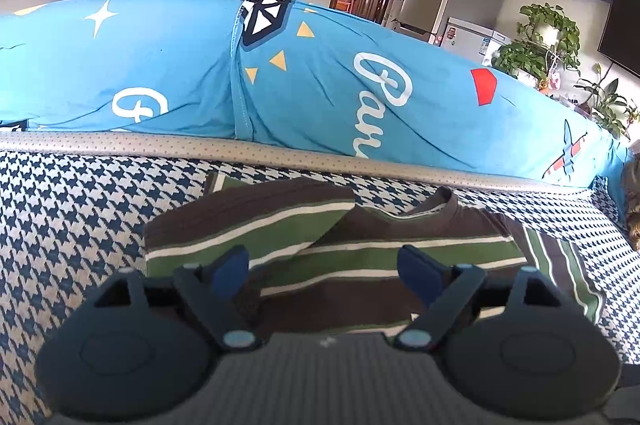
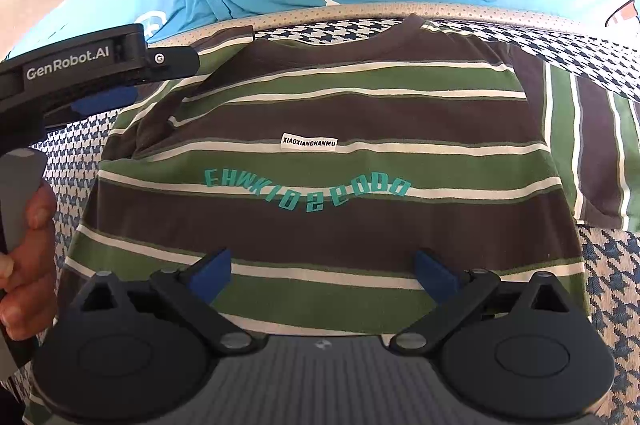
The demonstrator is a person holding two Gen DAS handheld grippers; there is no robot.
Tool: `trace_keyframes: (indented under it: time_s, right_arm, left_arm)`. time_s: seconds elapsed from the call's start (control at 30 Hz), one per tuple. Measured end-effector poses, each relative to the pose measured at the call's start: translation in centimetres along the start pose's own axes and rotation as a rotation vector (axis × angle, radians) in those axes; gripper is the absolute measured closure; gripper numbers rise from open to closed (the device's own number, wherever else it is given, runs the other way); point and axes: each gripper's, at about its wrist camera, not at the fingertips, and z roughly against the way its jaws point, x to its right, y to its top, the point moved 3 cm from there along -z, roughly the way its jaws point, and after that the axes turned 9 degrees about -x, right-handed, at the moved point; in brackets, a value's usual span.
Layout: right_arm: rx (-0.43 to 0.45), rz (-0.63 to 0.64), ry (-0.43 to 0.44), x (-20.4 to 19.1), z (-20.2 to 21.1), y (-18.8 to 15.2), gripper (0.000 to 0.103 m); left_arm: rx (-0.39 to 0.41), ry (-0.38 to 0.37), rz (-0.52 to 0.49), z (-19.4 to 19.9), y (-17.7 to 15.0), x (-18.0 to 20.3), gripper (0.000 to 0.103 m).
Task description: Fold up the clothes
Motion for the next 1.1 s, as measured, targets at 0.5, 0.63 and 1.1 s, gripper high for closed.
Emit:
trace_keyframes:
  time_s: [0.5, 0.63, 1.1]
  right_arm:
    - [0.005, -0.009, 0.004, 0.2, 0.2, 0.0, 0.003]
    - [0.005, 0.008, -0.011, 0.0, 0.1, 0.0, 0.003]
    - [-0.005, 0.072, -0.041, -0.6, -0.2, -0.2, 0.003]
  left_arm:
    - [0.021, 0.037, 0.031, 0.7, 0.8, -1.4, 0.018]
    - [0.034, 0.037, 0.052, 1.0, 1.3, -2.2, 0.018]
    - [-0.019, 0.112, 0.177, -0.2, 0.8, -7.2, 0.016]
